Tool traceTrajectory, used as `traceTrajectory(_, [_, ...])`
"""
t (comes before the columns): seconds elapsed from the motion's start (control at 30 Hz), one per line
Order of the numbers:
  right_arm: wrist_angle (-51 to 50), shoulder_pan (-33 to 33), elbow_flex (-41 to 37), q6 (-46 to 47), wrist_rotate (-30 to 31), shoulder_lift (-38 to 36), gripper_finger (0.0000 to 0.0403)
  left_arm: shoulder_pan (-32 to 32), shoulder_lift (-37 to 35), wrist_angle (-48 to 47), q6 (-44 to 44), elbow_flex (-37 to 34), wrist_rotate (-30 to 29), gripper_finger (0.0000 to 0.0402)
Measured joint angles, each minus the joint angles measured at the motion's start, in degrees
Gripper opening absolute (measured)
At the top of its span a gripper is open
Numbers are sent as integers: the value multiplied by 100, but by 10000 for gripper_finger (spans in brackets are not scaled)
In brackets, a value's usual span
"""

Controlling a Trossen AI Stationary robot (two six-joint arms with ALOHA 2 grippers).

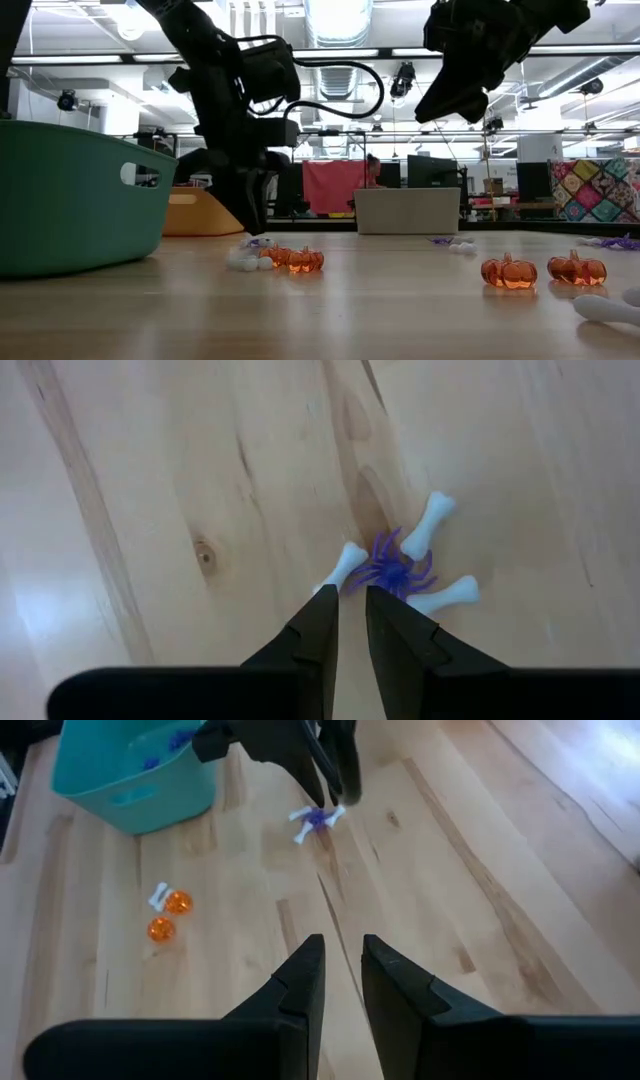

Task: Sort Halloween decoration
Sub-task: Put the white bone toy into the orange bin

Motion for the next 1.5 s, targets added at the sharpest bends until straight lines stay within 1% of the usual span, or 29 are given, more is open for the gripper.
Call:
traceTrajectory(0.2, [157,23,-84,1,1,0,59,0,0,7,92,0,0,44])
traceTrajectory(0.47, [274,23,-153,0,1,0,59,0,-2,13,135,-4,0,100])
traceTrajectory(0.6, [275,21,-158,0,1,0,59,0,-2,50,273,-7,2,113])
traceTrajectory(0.77, [274,23,-159,1,1,0,59,7,11,232,295,-7,2,112])
traceTrajectory(1.5, [280,20,-167,0,3,0,58,70,59,306,705,-20,-57,107])
